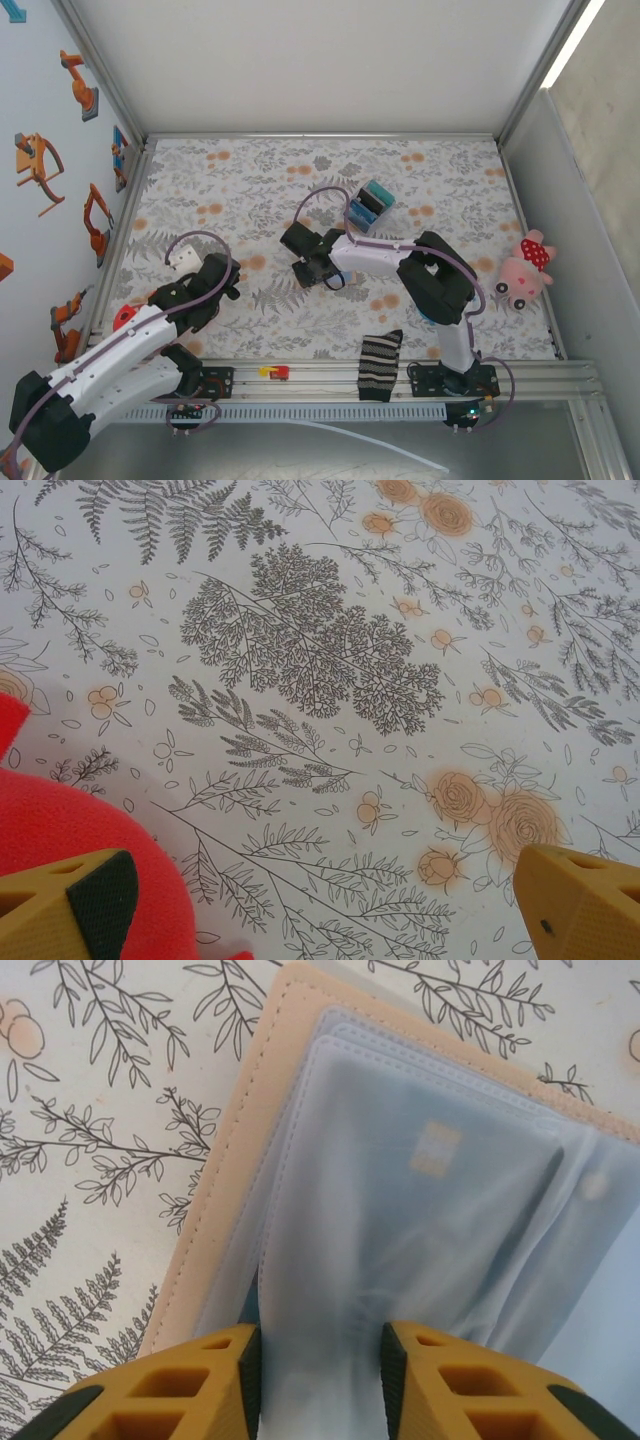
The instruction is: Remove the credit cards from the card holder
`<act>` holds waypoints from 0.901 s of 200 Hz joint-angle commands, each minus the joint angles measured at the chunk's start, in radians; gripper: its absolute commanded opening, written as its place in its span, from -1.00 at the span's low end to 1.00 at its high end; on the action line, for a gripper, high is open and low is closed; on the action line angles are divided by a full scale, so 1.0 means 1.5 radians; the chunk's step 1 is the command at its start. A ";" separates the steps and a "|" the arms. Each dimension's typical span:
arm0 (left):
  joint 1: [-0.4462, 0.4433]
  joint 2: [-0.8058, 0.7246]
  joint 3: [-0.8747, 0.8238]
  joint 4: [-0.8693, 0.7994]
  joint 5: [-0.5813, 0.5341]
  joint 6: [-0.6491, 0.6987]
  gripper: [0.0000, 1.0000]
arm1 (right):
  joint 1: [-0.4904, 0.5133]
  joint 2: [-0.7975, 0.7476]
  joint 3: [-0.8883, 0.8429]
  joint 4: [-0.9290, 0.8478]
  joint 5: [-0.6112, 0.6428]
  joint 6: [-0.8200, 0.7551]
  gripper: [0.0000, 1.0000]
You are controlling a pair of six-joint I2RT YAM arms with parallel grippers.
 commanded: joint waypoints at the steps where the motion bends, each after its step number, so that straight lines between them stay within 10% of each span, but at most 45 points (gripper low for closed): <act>1: 0.003 0.004 0.023 0.002 0.003 0.028 0.94 | 0.000 0.011 -0.029 -0.017 -0.011 0.010 -0.36; 67: 0.004 0.027 0.052 0.019 0.033 0.083 0.94 | -0.001 -0.040 -0.029 -0.016 0.029 0.014 -0.62; 180: -0.003 0.060 0.078 0.057 0.057 0.135 0.94 | -0.016 -0.081 -0.050 -0.055 0.118 0.028 -0.48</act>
